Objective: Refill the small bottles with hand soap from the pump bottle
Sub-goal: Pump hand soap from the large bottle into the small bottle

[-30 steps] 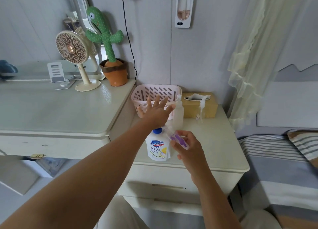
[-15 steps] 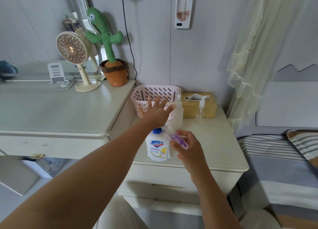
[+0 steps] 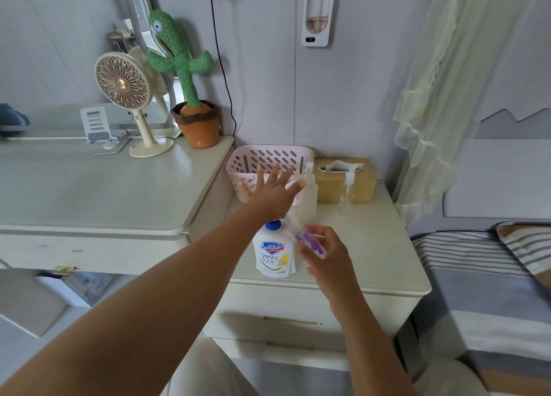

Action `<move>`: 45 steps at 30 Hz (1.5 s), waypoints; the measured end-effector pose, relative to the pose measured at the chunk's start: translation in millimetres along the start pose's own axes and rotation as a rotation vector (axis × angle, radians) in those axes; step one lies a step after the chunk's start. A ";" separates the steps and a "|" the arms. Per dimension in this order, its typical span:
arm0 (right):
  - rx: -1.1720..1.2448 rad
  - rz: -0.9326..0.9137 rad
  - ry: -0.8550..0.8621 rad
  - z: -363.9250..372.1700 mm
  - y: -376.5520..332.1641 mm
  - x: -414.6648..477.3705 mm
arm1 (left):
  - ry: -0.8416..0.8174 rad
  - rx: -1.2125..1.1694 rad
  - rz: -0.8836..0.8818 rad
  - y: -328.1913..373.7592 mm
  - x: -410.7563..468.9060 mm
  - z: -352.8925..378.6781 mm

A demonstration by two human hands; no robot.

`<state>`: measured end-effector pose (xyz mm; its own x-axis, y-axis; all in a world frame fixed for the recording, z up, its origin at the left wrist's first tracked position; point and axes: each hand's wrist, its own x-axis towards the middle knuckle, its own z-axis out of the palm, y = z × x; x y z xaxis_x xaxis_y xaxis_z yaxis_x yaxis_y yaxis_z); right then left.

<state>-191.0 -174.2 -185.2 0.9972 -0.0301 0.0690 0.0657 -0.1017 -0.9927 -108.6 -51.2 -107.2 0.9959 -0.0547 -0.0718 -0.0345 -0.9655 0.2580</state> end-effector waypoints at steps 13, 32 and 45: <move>0.003 -0.014 -0.010 -2.8 -5.6 -1.3 | -0.035 0.074 0.034 8.8 -10.6 -12.1; 0.022 0.024 -0.023 -0.6 1.0 -0.5 | -0.028 0.060 0.030 7.7 -19.1 -9.6; 0.004 0.003 -0.027 -2.4 -5.7 -1.5 | -0.044 -0.030 -0.009 4.8 -11.2 -10.0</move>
<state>-192.9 -176.0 -179.4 0.9980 -0.0039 0.0634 0.0628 -0.0973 -0.9933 -119.1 -52.7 -95.5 0.9915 -0.0576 -0.1169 -0.0220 -0.9581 0.2857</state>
